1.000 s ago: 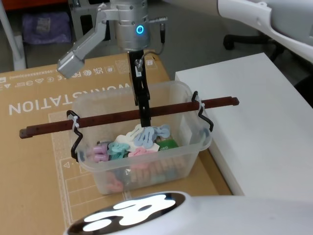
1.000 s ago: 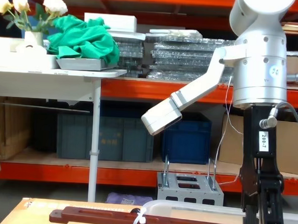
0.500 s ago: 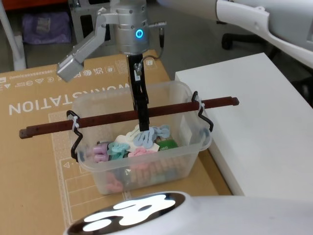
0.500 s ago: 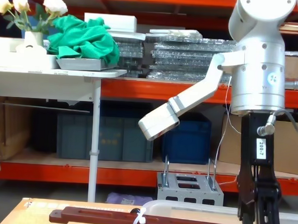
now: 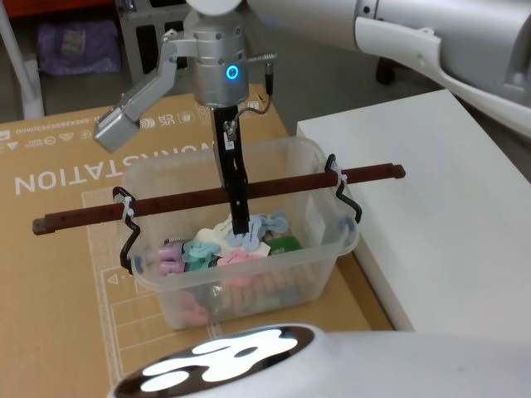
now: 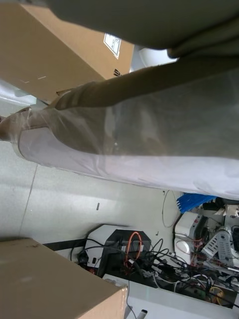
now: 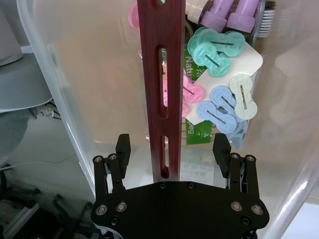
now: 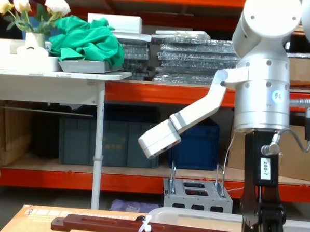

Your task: Use one hand to grasp the basket and place it at the designated location.

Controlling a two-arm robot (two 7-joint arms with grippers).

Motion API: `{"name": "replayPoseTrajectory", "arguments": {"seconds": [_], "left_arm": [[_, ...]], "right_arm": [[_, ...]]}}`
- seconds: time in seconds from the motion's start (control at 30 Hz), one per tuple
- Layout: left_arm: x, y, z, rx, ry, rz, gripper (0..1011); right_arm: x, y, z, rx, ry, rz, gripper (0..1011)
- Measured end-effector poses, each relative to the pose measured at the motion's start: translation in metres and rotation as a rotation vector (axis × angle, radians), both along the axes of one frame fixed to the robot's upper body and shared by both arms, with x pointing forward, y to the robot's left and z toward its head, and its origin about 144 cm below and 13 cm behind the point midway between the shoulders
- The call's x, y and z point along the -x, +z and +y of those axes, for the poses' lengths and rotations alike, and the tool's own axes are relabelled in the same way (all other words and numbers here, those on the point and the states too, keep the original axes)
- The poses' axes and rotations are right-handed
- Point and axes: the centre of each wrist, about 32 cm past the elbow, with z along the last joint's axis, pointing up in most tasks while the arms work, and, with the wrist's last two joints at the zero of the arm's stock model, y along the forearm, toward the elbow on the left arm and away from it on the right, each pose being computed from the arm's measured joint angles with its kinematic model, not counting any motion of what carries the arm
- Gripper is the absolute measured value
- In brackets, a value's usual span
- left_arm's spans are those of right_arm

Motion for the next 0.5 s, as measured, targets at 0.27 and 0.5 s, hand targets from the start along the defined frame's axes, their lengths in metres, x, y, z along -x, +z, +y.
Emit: {"name": "replayPoseTrajectory", "arguments": {"seconds": [0.27, 0.5], "left_arm": [[0.0, 0.0, 0.0, 0.0, 0.0, 0.0, 0], [0.0, 0.0, 0.0, 0.0, 0.0, 0.0, 0]], "right_arm": [[-0.006, -0.013, 0.002, -0.005, 0.005, 0.021, 1001], [-0.014, -0.02, -0.001, -0.003, -0.014, 0.022, 1000]]}}
